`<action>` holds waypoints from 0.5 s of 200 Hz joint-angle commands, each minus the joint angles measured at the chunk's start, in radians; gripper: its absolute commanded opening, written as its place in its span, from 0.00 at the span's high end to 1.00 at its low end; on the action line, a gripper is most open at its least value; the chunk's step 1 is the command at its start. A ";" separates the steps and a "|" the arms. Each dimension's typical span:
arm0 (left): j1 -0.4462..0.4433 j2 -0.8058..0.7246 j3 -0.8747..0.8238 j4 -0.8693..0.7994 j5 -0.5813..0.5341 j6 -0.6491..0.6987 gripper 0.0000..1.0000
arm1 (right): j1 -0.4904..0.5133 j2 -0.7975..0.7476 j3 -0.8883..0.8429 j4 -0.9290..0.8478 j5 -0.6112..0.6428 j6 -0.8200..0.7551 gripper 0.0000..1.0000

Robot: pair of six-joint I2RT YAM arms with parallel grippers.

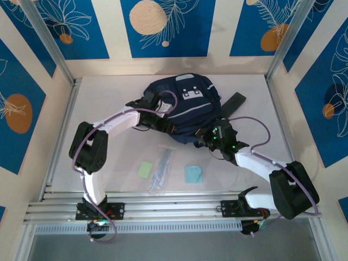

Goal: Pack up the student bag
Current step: Unzip the student bag at the top-center of the table.

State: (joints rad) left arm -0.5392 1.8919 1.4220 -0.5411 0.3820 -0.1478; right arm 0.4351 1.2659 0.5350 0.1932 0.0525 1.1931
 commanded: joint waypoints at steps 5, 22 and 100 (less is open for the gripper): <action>-0.017 0.048 0.063 -0.035 0.003 0.052 0.58 | -0.004 -0.032 0.011 0.025 -0.010 -0.019 1.00; -0.039 0.063 0.084 -0.052 0.058 0.071 0.60 | -0.004 -0.034 0.011 0.022 -0.008 -0.020 1.00; -0.077 0.077 0.090 -0.094 0.095 0.085 0.84 | -0.013 -0.030 0.004 0.017 -0.011 -0.017 1.00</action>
State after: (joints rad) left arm -0.6071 1.9476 1.4822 -0.5972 0.4606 -0.0910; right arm 0.4267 1.2659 0.5346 0.1875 0.0525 1.1931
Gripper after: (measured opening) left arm 0.222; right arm 0.120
